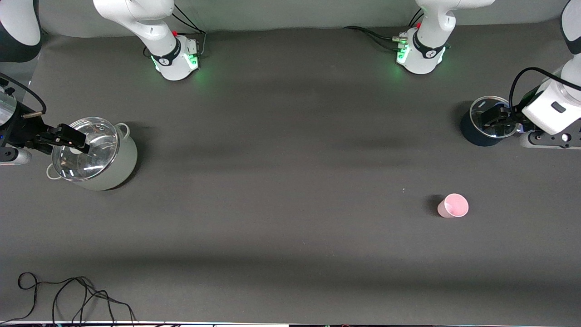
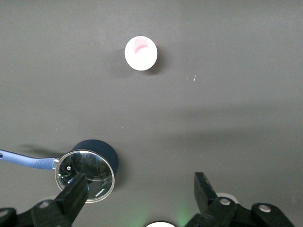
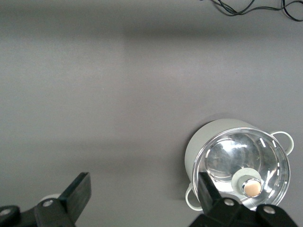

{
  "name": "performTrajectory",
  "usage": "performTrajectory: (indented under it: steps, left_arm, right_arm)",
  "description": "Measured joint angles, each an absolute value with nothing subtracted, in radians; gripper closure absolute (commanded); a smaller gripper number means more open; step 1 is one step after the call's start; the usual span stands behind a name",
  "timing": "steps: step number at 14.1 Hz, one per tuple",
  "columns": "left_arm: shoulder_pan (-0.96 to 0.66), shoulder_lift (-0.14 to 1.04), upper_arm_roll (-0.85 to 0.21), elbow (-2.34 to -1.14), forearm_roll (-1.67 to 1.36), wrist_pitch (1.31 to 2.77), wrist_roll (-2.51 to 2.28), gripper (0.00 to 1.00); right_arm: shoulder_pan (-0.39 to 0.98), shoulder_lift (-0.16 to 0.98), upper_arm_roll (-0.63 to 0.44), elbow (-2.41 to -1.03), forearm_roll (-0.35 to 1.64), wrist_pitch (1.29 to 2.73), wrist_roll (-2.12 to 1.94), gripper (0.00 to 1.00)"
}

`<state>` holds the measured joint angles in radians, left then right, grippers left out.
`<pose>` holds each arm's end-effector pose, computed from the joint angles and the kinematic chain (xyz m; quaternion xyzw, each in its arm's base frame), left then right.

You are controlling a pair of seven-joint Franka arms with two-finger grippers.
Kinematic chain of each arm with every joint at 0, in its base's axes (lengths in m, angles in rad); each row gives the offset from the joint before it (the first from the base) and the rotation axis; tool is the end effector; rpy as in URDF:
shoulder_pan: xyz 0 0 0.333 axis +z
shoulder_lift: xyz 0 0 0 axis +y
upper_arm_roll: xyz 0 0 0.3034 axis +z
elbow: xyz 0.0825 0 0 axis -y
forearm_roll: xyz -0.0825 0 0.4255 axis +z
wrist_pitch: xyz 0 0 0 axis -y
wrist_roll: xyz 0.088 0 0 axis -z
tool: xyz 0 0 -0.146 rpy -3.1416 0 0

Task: Transfer pink cup from left to right arm
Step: 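Lift the left gripper off the saucepan and move toward the pink cup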

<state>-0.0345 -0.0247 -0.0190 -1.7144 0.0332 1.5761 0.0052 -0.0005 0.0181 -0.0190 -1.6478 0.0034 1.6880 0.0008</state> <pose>0.5776 -0.0262 0.5148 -0.9978 0.0303 0.0563 0.0182 0.6105 -0.0114 0.5326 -0.9999 0.0103 -0.0111 0.0014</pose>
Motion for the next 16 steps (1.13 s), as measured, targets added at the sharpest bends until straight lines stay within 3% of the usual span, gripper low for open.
performTrajectory:
  steps: [10, 16]
  left_arm:
    - [-0.035, 0.002, -0.019, -1.675, 0.033, 1.576, 0.007, 0.0]
    - [-0.037, 0.108, -0.018, -1.512, 0.033, 1.579, 0.173, 0.0]
  right_arm:
    - [-0.005, 0.018, -0.022, -1.648, 0.003, 1.687, 0.001, 0.0]
    - [-0.006, 0.018, -0.025, -1.648, 0.003, 1.687, 0.001, 0.0]
